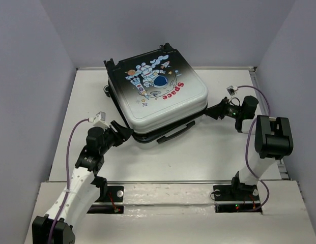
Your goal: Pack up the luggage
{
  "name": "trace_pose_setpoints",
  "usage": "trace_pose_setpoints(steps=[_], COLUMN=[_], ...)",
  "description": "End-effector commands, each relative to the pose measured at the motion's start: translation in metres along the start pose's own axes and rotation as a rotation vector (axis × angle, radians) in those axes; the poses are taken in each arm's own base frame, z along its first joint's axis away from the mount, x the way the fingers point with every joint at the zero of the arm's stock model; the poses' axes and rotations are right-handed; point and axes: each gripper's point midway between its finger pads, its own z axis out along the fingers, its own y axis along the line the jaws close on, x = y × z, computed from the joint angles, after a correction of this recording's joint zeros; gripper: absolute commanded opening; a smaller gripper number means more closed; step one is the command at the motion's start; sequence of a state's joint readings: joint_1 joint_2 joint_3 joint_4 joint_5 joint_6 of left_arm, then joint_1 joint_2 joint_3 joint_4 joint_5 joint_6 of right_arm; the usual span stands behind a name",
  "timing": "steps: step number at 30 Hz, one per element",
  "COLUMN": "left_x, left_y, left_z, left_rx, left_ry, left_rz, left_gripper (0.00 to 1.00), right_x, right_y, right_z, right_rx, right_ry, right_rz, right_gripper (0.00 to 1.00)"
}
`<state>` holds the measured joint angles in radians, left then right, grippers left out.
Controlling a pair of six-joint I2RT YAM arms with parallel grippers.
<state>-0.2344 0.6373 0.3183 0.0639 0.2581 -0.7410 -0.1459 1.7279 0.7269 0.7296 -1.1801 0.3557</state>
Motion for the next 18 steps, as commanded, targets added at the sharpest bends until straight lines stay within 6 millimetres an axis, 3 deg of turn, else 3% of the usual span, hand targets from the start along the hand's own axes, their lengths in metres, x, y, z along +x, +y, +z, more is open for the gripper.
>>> trace_pose_setpoints(steps=[1, 7, 10, 16, 18], left_x=[-0.001, -0.001, 0.000, -0.005, -0.008], left_y=[-0.010, -0.011, -0.010, -0.016, -0.019], left_z=[-0.001, 0.005, 0.008, 0.013, 0.013], left_rx=[0.054, 0.066, 0.071, 0.097, 0.107], left_ry=[-0.011, -0.007, -0.009, -0.022, -0.031], left_rz=[-0.017, -0.030, -0.032, -0.031, -0.034], left_gripper=[0.63, 0.62, 0.61, 0.61, 0.61], right_x=[-0.022, -0.013, -0.007, -0.013, -0.004], right_y=[0.035, 0.038, 0.042, 0.045, 0.043], right_z=[0.004, 0.003, 0.004, 0.006, 0.010], right_rx=[-0.191, -0.222, -0.215, -0.141, -0.077], right_ry=[-0.086, -0.128, -0.135, -0.172, -0.151], right_rz=[-0.149, -0.078, -0.056, -0.070, -0.071], right_gripper=[0.49, 0.15, 0.07, 0.07, 0.07])
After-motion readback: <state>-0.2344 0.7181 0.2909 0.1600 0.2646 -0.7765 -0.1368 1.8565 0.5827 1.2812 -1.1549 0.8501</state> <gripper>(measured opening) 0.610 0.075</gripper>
